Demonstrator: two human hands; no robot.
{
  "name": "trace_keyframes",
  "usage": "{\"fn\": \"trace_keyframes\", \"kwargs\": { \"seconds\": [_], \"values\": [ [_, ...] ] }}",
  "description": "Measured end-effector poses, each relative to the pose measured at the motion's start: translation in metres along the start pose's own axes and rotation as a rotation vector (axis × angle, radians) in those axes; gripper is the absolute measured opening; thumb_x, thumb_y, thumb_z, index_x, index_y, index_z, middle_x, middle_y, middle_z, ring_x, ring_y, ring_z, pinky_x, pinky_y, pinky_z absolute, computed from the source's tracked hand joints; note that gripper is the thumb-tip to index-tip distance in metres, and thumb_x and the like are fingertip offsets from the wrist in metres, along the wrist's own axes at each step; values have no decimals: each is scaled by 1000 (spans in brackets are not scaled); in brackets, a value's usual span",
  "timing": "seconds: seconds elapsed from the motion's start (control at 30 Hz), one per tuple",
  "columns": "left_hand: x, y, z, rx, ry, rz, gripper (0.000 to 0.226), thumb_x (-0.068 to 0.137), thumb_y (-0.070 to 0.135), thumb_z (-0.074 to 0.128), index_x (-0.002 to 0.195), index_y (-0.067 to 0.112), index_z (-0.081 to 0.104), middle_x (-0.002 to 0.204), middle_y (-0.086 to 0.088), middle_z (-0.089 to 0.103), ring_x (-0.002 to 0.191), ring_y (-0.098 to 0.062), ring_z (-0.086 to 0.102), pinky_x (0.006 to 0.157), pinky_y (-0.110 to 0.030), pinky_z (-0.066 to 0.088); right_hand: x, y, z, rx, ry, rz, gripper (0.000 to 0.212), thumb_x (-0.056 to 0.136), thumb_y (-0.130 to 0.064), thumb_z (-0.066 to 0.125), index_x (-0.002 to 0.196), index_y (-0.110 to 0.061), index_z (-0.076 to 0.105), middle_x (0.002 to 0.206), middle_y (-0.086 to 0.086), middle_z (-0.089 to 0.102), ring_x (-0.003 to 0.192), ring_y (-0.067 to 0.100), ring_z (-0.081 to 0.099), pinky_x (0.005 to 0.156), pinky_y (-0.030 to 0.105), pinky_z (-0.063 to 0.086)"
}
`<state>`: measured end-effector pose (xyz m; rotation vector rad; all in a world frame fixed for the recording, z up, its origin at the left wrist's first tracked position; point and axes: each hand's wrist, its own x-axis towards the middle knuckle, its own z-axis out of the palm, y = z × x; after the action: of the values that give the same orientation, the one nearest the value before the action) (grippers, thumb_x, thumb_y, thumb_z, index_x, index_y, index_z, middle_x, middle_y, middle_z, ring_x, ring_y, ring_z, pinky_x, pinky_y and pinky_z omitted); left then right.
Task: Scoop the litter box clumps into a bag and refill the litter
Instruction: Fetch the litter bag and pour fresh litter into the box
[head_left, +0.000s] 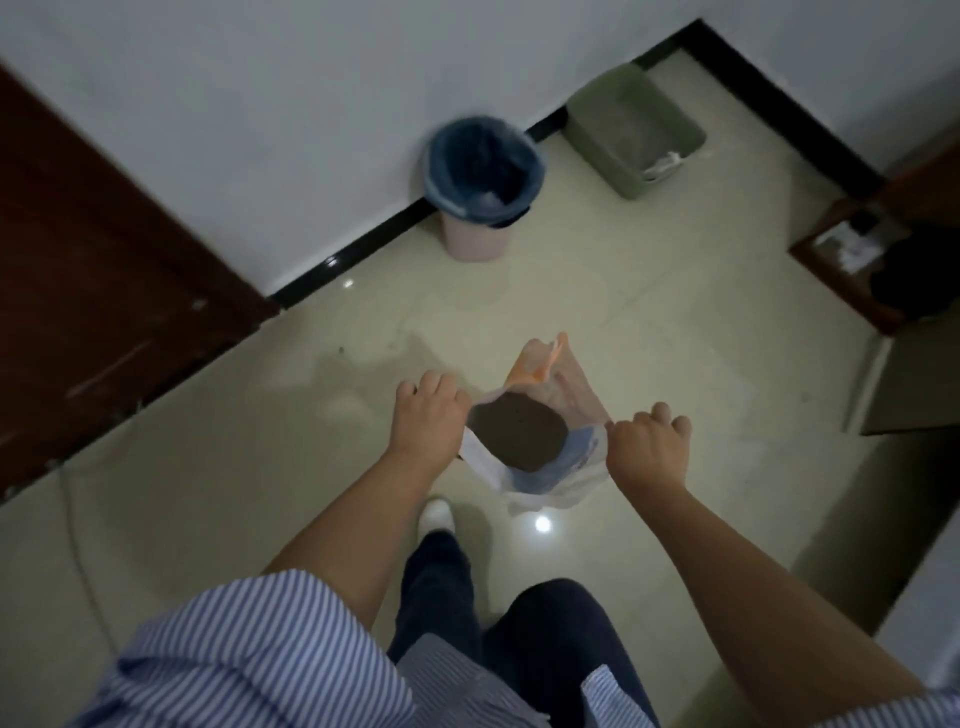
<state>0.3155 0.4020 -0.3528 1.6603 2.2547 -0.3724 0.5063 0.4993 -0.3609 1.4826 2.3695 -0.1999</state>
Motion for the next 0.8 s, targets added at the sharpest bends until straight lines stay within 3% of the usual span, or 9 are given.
{"fn": "trace_keyframes", "kwargs": {
  "seconds": [0.07,0.17,0.27,0.33,0.43,0.5,0.57,0.7,0.8],
  "values": [
    [53,8,-11,25,5,73,9,33,20,60,41,19,57,50,3,53,49,-16,54,48,-20,38,33,25,-8,52,-33,35,33,27,-1,91,34,-6,60,47,12,55,53,29,58,52,30,38],
    [128,30,-38,132,79,132,9,35,17,61,41,17,55,49,1,51,48,-18,51,56,-26,25,87,60,-15,21,-32,83,38,19,-4,92,32,-10,57,49,9,54,50,28,57,54,27,25],
    [204,56,-59,121,42,197,33,20,14,79,43,17,56,51,1,52,47,-17,54,48,-23,36,153,99,-40,12,-156,133,8,75,-14,71,78,-7,73,94,11,61,95,29,56,70,32,24],
    [246,73,-85,74,-11,198,30,44,18,82,68,14,65,74,-3,61,71,-20,61,59,-25,45,196,127,-43,20,-175,122,28,95,-15,41,107,-13,66,118,5,51,114,25,42,82,31,28],
    [322,93,-110,36,-48,128,26,80,18,63,104,10,57,108,-7,56,103,-23,53,81,-30,43,263,158,-55,23,-193,101,31,94,-13,37,108,-15,65,118,3,50,115,24,40,94,33,29],
    [363,103,-123,25,-24,149,36,40,13,86,67,9,62,70,-8,60,63,-23,60,51,-24,45,308,172,-65,15,-220,100,31,93,-13,39,108,-16,65,116,3,50,115,24,40,98,35,27],
    [410,104,-114,-3,-58,164,44,13,1,85,41,10,52,44,-5,49,35,-20,48,34,-16,33,352,181,-72,10,-234,100,30,91,-12,41,106,-17,66,115,4,51,116,24,39,99,36,26],
    [490,112,-118,-15,-11,173,44,12,-2,82,37,12,49,40,-2,47,35,-18,48,35,-14,23,439,199,-78,27,-53,87,25,74,9,51,70,-5,71,81,10,60,88,28,55,84,40,29],
    [559,117,-123,-88,-31,166,40,18,1,84,36,14,51,41,-1,49,36,-16,50,35,-12,29,501,213,-75,19,-180,58,12,74,3,62,73,-6,70,80,7,55,90,27,55,78,33,16]
  ]
}}
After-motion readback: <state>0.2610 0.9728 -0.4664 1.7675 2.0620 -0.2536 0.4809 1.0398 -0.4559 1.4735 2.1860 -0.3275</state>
